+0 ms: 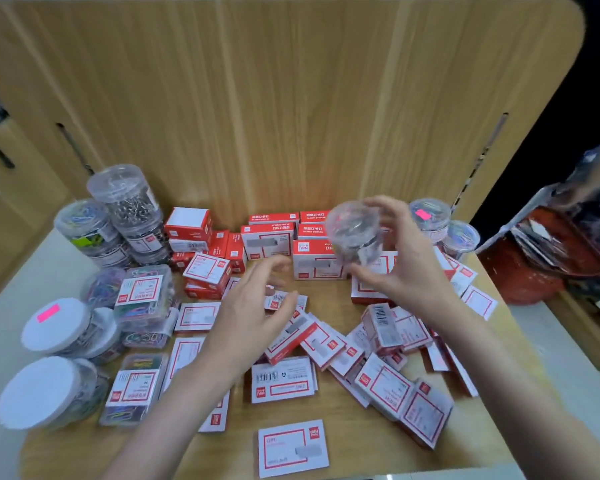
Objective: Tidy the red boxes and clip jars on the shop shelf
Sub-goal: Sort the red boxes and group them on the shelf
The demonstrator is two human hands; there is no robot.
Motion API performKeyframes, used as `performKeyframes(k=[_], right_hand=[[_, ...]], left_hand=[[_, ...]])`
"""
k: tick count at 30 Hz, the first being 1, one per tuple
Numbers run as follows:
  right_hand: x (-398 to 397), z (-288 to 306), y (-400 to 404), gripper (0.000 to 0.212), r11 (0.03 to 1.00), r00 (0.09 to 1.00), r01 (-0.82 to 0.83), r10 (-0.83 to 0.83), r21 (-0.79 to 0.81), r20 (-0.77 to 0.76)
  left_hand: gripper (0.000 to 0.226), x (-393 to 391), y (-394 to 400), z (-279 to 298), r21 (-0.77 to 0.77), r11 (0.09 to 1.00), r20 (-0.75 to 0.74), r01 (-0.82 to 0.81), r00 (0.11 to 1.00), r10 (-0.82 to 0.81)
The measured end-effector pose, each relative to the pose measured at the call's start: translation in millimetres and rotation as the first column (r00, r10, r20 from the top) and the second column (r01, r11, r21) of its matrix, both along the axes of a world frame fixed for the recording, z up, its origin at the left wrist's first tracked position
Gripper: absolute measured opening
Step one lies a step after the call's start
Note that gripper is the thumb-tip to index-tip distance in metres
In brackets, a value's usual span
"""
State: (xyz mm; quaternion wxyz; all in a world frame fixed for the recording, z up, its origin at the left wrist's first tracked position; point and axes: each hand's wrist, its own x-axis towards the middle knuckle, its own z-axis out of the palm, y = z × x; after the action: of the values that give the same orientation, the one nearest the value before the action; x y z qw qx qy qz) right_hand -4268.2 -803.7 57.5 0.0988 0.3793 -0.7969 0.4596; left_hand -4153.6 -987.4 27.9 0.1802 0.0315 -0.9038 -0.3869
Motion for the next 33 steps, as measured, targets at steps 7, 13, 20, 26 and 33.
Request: performKeyframes(k=[7,13,20,26,33], right_hand=[[25,-7,-16,0.084,0.97,0.968,-0.235,0.228,0.056,0.11],[34,-7,-20,0.086,0.962,0.972,-0.231,0.221,0.143,0.082],[44,-11,-49,0.07,0.918,0.957,-0.285,0.287,0.277,0.035],[40,-9,-70,0.058,0.972,0.994,-0.096,0.081,0.212,0.077],[31,22,-150,0.057,0.987,0.985,-0.158,0.156,0.019,0.071]], left_hand=[[0.067,-7,8,8,0.301,0.945,-0.051,0.131,0.991,-0.122],[0.054,1,3,9,0.58,0.81,-0.034,0.088,0.996,-0.085],[0.055,23,-7,1,0.451,0.893,-0.01,-0.004,1.0,0.009],[0.028,56,-32,-3,0.212,0.966,-0.1,-0.152,0.979,0.176],[0.023,89,-56,20,-0.07,0.943,-0.219,-0.326,0.927,0.304]])
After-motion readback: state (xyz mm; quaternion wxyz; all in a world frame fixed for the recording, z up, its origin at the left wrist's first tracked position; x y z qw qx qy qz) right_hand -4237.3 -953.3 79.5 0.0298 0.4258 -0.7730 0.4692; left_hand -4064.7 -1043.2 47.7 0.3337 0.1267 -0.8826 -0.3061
